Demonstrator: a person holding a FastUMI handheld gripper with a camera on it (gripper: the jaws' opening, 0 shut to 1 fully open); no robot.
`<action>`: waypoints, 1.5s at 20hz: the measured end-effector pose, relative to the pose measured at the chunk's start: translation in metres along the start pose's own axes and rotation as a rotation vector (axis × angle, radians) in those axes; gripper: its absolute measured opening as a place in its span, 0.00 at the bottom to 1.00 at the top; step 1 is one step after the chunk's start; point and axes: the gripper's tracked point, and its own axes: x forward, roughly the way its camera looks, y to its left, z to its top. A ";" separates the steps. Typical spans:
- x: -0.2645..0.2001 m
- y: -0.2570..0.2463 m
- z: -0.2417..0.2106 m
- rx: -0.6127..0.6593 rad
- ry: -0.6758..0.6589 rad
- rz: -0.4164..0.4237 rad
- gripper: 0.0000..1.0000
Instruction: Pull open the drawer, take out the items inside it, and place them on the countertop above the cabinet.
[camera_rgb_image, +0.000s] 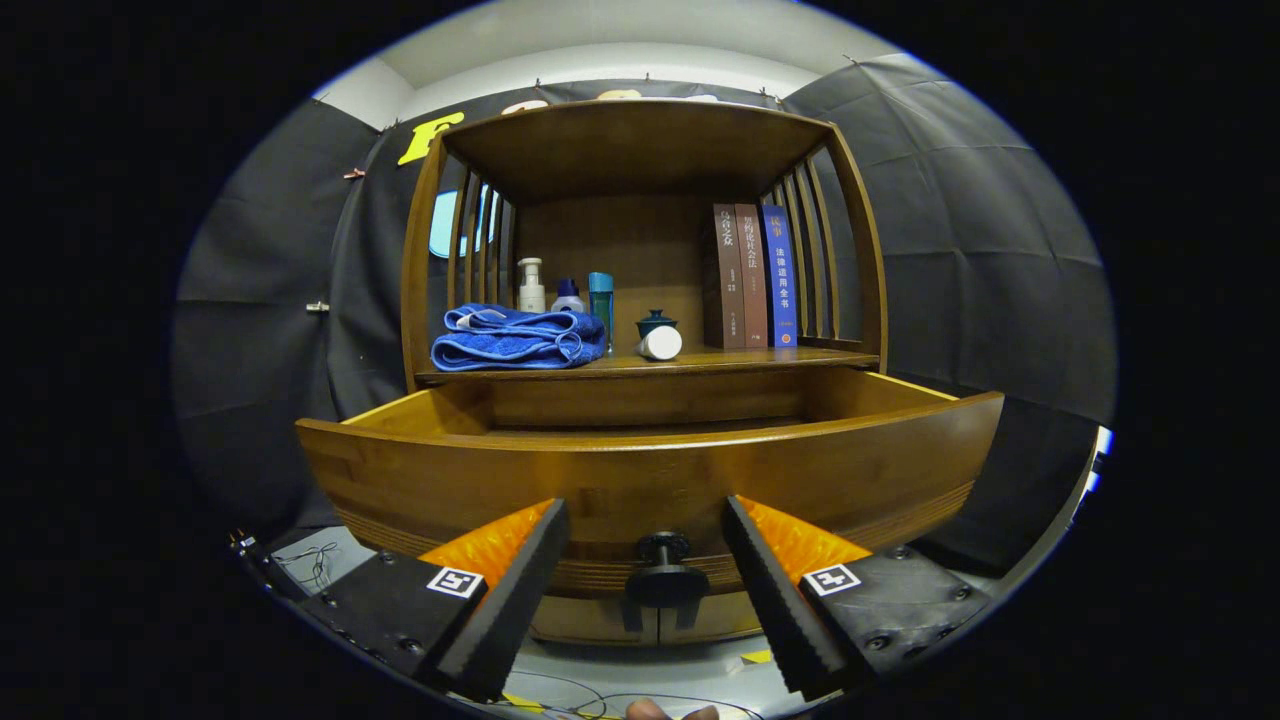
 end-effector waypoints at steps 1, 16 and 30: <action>0.003 0.000 0.001 0.007 0.004 0.003 1.00; 0.089 0.005 0.012 0.006 0.026 0.003 1.00; 0.154 0.001 0.004 0.004 0.064 0.003 1.00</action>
